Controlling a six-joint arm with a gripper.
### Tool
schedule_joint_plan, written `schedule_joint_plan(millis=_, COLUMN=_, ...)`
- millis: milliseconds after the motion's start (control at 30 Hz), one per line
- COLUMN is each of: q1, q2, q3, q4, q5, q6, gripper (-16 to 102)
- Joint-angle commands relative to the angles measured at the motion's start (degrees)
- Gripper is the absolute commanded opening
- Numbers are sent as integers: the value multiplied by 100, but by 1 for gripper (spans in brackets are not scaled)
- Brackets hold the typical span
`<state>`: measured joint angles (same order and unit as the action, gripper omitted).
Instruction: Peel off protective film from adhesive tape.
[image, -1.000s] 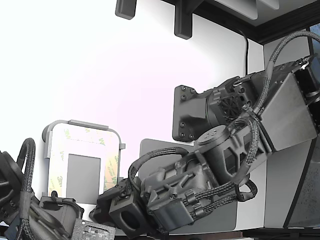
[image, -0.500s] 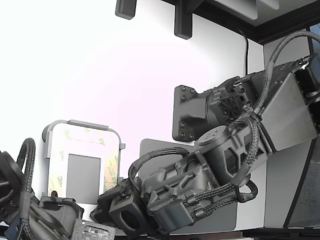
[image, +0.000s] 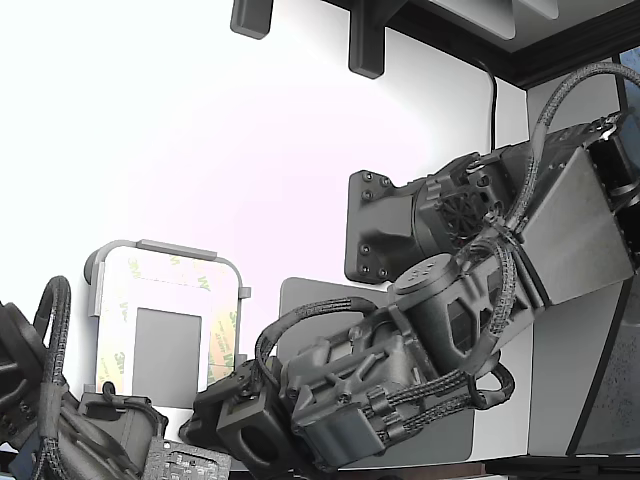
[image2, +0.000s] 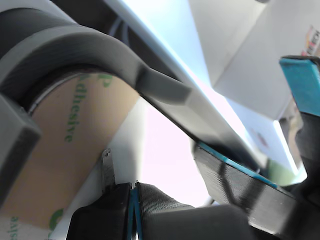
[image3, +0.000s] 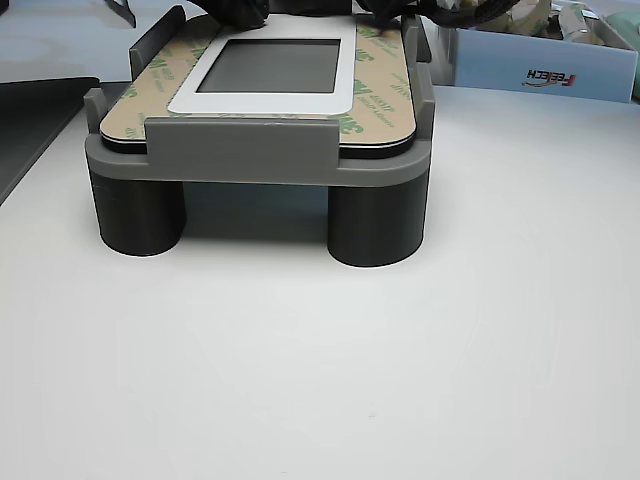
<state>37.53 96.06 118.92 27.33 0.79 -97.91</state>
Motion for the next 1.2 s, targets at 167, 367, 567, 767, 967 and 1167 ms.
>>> schedule_joint_plan(millis=167, q1=-44, q2=123, q3=-79, q4=-149, q5=9, q6=-79, gripper=-11)
schedule_joint_plan(millis=367, q1=-44, q2=176, q3=9, q4=-176, q5=-9, q6=-70, gripper=-11)
schedule_joint_plan(millis=567, q1=-35, q2=202, q3=18, q4=-167, q5=-26, q6=-18, gripper=-11)
schedule_joint_plan(millis=767, q1=-9, q2=202, q3=-26, q4=-105, q5=-35, q6=62, gripper=-11)
schedule_joint_plan(millis=967, q1=18, q2=211, q3=-35, q4=-88, q5=-9, q6=88, gripper=-11)
schedule_joint_plan(millis=1167, q1=18, q2=141, q3=-158, q4=-62, q5=44, q6=-88, gripper=-11)
